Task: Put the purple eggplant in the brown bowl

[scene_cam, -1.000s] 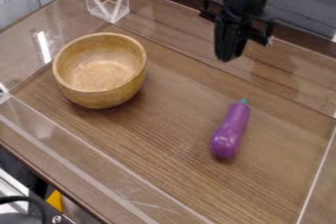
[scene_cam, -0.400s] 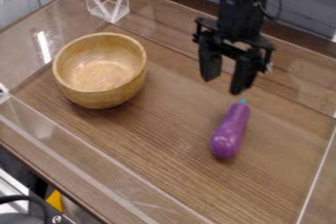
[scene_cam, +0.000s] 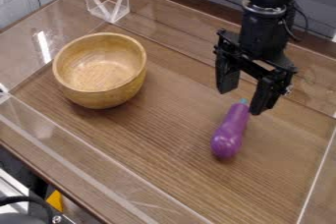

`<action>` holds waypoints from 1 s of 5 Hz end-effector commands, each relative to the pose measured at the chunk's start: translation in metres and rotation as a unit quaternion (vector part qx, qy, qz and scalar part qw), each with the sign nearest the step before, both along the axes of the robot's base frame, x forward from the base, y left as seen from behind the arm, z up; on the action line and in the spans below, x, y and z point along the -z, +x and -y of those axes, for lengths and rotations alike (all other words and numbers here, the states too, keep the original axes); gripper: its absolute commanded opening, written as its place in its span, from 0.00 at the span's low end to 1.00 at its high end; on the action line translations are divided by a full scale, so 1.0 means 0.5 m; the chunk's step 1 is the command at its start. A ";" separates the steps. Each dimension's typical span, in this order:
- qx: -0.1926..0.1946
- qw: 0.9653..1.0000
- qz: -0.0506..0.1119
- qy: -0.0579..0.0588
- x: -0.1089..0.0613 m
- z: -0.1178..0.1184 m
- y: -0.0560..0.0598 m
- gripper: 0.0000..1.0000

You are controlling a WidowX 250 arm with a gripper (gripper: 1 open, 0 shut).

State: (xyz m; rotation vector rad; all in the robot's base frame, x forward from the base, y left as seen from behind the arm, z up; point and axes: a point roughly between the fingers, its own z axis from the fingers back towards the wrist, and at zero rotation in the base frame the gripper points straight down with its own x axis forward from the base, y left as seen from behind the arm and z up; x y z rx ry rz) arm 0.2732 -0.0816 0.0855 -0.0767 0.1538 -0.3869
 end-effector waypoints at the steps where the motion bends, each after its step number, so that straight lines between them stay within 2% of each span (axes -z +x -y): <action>1: -0.007 1.000 0.016 -0.001 0.003 0.006 0.006 1.00; 2: -0.016 1.000 0.015 0.002 0.028 0.008 0.007 1.00; 5: -0.011 1.000 0.010 0.011 0.048 0.023 0.003 1.00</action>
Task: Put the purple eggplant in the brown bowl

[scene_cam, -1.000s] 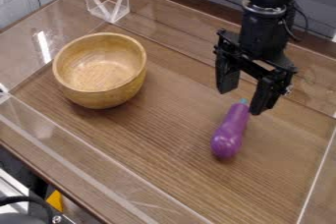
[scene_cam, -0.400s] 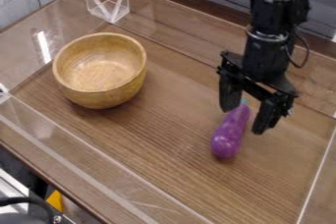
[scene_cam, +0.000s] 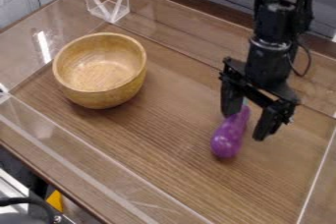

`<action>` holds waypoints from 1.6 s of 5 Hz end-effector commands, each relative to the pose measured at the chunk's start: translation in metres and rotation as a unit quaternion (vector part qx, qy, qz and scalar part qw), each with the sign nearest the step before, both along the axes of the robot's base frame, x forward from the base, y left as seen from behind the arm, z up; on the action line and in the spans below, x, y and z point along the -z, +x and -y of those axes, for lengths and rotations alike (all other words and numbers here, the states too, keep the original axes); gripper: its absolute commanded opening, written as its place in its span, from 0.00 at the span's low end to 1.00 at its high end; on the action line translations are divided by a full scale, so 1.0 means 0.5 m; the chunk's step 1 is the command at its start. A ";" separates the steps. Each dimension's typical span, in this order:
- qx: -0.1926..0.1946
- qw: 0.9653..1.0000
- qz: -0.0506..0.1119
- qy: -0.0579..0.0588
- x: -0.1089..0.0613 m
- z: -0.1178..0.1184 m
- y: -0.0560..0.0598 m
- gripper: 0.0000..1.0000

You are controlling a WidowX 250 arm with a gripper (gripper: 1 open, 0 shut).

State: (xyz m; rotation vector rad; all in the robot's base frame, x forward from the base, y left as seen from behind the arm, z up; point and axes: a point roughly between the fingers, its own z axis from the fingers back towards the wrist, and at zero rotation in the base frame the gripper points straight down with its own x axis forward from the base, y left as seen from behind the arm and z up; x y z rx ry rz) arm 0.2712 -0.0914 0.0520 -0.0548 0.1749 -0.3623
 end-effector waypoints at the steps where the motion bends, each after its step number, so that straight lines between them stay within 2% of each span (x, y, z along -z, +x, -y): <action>1: 0.008 1.000 0.018 0.001 -0.007 0.004 0.002 1.00; 3: -0.014 1.000 0.014 0.004 0.014 -0.040 0.001 1.00; 4: -0.045 0.999 0.012 0.005 0.040 -0.022 0.003 0.00; 5: -0.080 0.997 0.017 0.004 0.045 -0.006 0.006 0.00; 7: -0.111 0.994 0.020 0.000 0.029 -0.012 -0.024 0.00; 8: -0.125 0.992 0.022 -0.002 0.002 -0.018 -0.024 0.00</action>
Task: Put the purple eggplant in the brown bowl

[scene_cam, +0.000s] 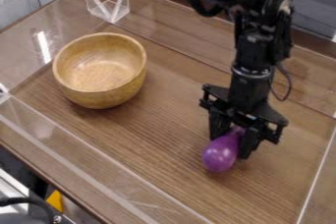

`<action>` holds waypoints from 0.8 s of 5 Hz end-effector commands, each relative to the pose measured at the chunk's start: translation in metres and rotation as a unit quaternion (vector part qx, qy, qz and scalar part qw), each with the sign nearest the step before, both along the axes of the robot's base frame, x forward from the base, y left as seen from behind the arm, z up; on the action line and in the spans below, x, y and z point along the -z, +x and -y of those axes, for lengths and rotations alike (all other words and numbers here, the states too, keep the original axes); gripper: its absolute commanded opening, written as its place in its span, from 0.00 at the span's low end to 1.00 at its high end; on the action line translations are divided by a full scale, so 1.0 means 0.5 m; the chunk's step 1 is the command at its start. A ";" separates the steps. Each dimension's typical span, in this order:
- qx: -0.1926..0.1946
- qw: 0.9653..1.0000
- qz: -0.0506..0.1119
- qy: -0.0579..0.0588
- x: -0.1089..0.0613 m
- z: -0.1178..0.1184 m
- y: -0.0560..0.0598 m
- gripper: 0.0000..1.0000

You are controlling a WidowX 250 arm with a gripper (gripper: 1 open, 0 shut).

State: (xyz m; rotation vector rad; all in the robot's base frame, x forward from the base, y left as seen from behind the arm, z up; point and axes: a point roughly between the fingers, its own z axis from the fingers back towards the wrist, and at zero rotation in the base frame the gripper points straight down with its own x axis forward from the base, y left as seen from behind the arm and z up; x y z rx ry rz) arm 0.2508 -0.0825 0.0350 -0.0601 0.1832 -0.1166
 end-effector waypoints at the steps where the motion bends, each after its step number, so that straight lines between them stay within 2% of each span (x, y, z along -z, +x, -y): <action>1: -0.022 0.999 0.038 -0.010 -0.075 -0.010 0.020 0.00; 2: -0.016 0.998 0.054 -0.011 -0.112 -0.034 0.041 0.00; 3: -0.018 0.998 0.064 -0.009 -0.138 -0.080 0.059 0.00; 4: -0.032 0.997 0.067 -0.002 -0.135 -0.111 0.047 0.00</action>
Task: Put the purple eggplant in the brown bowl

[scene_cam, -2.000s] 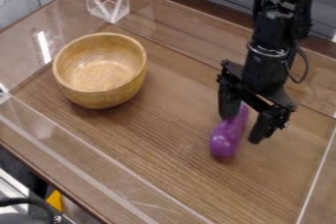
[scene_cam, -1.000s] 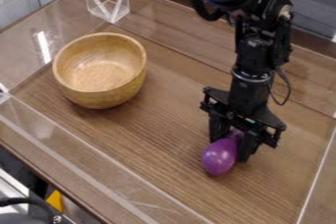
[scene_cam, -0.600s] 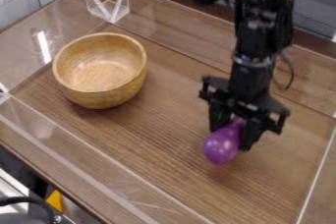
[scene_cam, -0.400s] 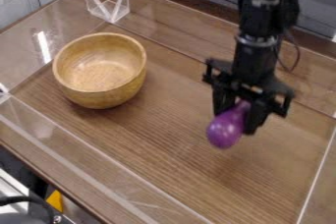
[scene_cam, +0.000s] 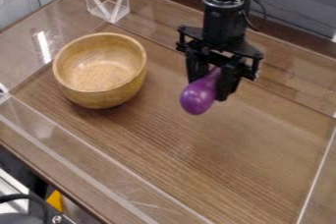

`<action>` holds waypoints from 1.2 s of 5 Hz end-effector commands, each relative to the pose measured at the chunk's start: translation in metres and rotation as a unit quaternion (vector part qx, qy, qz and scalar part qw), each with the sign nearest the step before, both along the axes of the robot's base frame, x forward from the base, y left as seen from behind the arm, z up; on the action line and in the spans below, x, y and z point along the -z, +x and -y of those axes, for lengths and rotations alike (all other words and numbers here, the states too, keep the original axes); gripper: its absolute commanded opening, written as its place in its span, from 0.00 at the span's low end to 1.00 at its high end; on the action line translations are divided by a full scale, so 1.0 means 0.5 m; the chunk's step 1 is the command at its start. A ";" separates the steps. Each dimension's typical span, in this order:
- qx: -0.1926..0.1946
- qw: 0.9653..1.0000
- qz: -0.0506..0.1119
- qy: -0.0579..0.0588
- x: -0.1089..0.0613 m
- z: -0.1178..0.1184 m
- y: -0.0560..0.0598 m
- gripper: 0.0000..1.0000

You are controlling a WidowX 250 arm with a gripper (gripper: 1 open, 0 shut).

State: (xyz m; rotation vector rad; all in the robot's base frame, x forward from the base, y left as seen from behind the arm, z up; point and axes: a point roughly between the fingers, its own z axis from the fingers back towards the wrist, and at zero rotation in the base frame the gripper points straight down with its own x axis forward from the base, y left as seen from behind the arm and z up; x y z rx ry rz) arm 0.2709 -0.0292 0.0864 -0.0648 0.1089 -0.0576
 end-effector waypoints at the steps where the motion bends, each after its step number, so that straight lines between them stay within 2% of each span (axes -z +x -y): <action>1: -0.028 0.999 0.032 0.006 -0.051 -0.023 0.003 0.00; 2: -0.063 0.997 0.034 0.013 -0.065 -0.075 -0.004 0.00; 4: -0.075 0.996 0.046 0.025 -0.041 -0.200 -0.015 0.00; 5: -0.096 0.994 0.046 0.032 -0.040 -0.234 -0.020 0.00; 6: -0.113 0.992 0.047 0.037 -0.035 -0.247 -0.022 0.00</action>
